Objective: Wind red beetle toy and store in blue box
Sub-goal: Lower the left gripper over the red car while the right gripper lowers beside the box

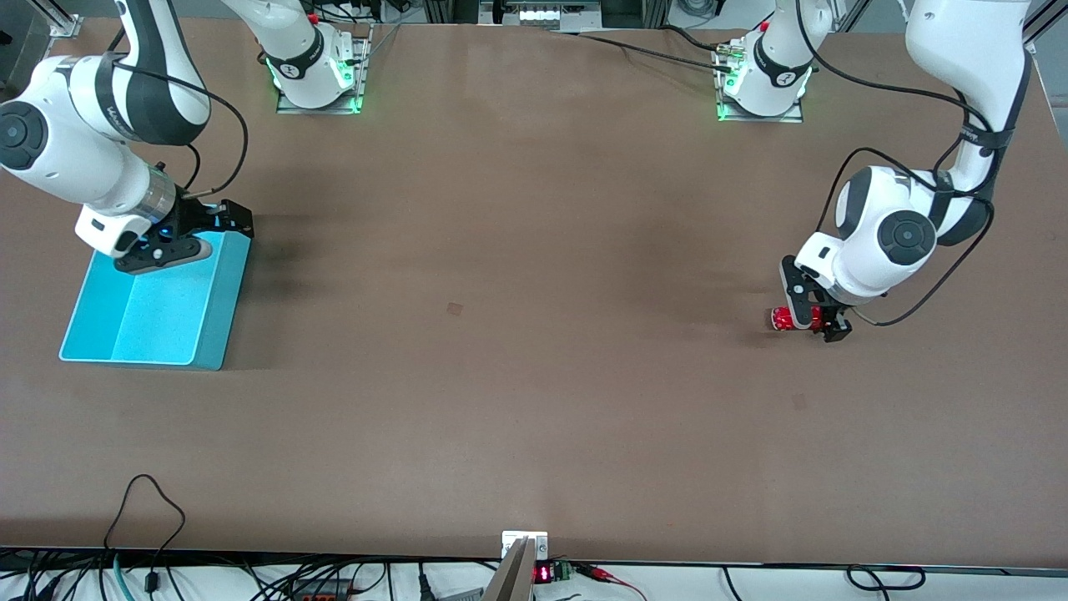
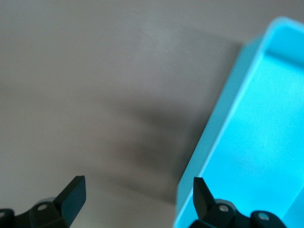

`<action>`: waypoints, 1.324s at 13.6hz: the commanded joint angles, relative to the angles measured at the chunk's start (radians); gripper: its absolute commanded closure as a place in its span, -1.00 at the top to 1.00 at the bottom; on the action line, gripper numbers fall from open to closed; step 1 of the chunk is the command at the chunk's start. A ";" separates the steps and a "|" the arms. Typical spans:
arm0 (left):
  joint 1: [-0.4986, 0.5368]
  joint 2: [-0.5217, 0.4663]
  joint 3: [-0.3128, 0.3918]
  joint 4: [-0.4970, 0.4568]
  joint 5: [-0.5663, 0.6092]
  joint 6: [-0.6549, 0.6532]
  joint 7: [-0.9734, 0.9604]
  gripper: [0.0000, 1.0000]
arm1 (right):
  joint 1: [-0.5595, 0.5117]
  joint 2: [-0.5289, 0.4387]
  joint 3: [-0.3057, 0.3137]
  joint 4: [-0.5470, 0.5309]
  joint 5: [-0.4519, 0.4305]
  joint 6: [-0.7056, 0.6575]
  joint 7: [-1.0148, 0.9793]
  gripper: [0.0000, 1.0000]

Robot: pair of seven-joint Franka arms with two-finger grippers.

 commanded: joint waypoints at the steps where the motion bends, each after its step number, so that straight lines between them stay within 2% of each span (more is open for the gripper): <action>1: 0.031 0.017 -0.007 -0.026 0.021 0.073 0.056 1.00 | 0.012 0.098 0.006 0.029 -0.007 0.076 -0.384 1.00; 3: 0.034 0.027 -0.008 -0.026 0.019 0.087 0.090 1.00 | 0.074 0.162 0.004 0.026 -0.019 0.094 -0.474 1.00; 4: 0.037 0.033 -0.008 -0.026 0.019 0.099 0.090 1.00 | 0.114 0.166 0.004 0.017 -0.066 0.119 -0.475 1.00; 5: 0.040 0.042 -0.008 -0.027 0.021 0.105 0.092 1.00 | 0.128 0.169 0.004 0.017 -0.116 0.128 -0.474 1.00; 8: 0.043 0.048 -0.007 -0.032 0.019 0.105 0.092 1.00 | 0.127 0.179 0.006 0.014 -0.125 0.143 -0.482 1.00; 12: 0.046 0.053 -0.007 -0.032 0.019 0.105 0.092 0.65 | 0.122 0.184 0.006 0.006 -0.130 0.157 -0.506 1.00; 14: 0.046 0.053 -0.007 -0.030 0.019 0.105 0.092 0.56 | 0.116 0.184 0.004 -0.004 -0.128 0.168 -0.511 1.00; 15: 0.046 0.053 -0.007 -0.030 0.019 0.105 0.092 0.34 | 0.116 0.186 0.004 -0.003 -0.128 0.168 -0.511 1.00; 18: 0.051 0.053 -0.007 -0.030 0.018 0.105 0.092 0.17 | 0.115 0.186 0.004 -0.003 -0.128 0.171 -0.511 1.00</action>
